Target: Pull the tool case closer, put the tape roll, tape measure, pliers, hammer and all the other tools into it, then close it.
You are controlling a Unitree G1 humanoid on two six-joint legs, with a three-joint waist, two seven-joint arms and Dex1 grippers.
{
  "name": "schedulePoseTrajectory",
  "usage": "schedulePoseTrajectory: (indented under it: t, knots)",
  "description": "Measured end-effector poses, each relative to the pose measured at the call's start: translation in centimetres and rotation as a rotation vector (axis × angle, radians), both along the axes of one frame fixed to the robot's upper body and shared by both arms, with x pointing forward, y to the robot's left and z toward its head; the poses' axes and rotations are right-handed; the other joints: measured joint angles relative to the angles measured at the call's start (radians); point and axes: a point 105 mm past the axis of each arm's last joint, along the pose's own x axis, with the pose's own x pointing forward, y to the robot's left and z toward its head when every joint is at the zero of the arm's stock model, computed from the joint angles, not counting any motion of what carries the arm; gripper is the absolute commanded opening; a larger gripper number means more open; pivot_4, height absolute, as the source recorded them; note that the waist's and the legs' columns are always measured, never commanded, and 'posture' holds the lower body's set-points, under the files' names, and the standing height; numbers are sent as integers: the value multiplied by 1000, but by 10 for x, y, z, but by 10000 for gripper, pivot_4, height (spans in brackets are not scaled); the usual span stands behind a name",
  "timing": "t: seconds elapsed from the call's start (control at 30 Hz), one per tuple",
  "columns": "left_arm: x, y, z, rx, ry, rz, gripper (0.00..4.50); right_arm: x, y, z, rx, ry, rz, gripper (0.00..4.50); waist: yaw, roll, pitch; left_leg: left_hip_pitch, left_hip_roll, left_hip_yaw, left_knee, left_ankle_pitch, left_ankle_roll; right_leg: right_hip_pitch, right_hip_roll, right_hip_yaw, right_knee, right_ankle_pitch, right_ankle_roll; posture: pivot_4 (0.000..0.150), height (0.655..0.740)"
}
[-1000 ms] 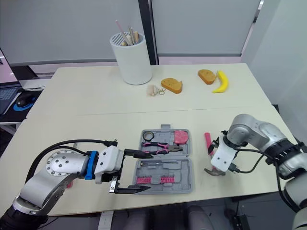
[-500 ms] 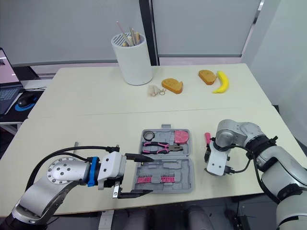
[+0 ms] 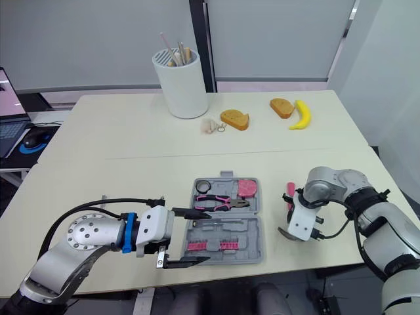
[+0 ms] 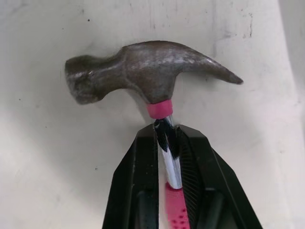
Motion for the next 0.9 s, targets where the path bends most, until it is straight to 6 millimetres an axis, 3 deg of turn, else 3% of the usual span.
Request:
schedulePoseTrajectory:
  t: [0.67, 0.73, 0.9]
  knots:
    - [2, 0, 1, 2, -6, -26, 45000, -6, -2, 0, -14, 13, -10, 2354, 1, 0, 0, -1, 0, 0, 0, 0, 0, 0, 0, 0, 0, 0, 0, 1500, 7303]
    - [2, 0, 1, 2, -6, -26, 45000, -6, -1, 0, -11, 16, -13, 9641, 1, 0, 0, -1, 0, 0, 0, 0, 0, 0, 0, 0, 0, 0, 0, 1500, 7303]
    - [1, 0, 0, 2, -4, -28, 45000, -9, -4, 6, -27, 31, 0, 19742, 1, 2, 2, -1, 0, 0, 0, 0, 0, -1, 0, 0, 0, 0, 0, 1500, 7303]
